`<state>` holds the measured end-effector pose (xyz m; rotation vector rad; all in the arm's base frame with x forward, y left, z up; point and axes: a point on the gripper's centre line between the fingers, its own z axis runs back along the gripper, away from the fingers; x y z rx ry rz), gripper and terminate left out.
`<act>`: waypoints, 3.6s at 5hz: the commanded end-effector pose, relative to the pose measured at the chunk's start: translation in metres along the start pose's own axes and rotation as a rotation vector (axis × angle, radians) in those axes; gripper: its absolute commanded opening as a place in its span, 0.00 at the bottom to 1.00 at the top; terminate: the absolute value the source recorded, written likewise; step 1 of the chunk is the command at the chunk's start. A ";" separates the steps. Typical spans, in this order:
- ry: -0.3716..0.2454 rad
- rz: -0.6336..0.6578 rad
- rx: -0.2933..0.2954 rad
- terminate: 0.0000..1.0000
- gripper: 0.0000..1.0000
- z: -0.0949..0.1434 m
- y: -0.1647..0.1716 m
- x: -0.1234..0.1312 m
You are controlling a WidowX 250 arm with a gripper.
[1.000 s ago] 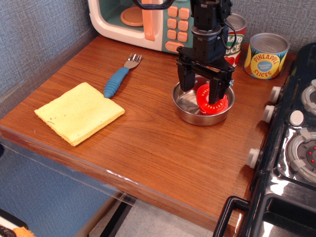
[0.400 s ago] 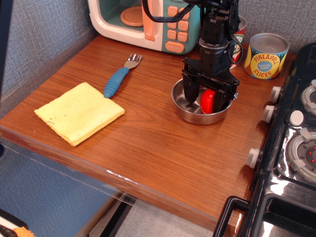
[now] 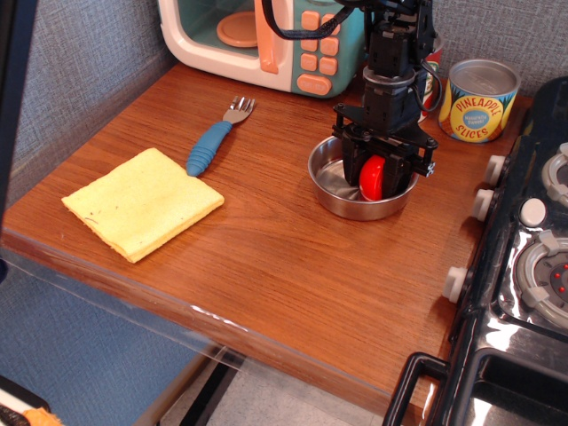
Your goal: Place the red vegetable to the right of the yellow towel.
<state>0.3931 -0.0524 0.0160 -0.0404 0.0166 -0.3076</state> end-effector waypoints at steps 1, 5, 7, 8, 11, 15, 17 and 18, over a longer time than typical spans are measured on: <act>-0.180 -0.001 -0.051 0.00 0.00 0.061 0.006 0.006; -0.127 -0.025 0.008 0.00 0.00 0.062 0.039 -0.100; 0.025 -0.185 0.013 0.00 0.00 0.022 0.018 -0.136; 0.037 -0.275 0.025 0.00 0.00 0.015 -0.001 -0.141; 0.050 -0.266 0.072 0.00 1.00 0.011 -0.001 -0.141; -0.175 0.004 -0.029 0.00 1.00 0.090 0.025 -0.147; -0.183 0.043 0.028 0.00 1.00 0.088 0.023 -0.146; -0.183 0.043 0.028 1.00 1.00 0.088 0.023 -0.146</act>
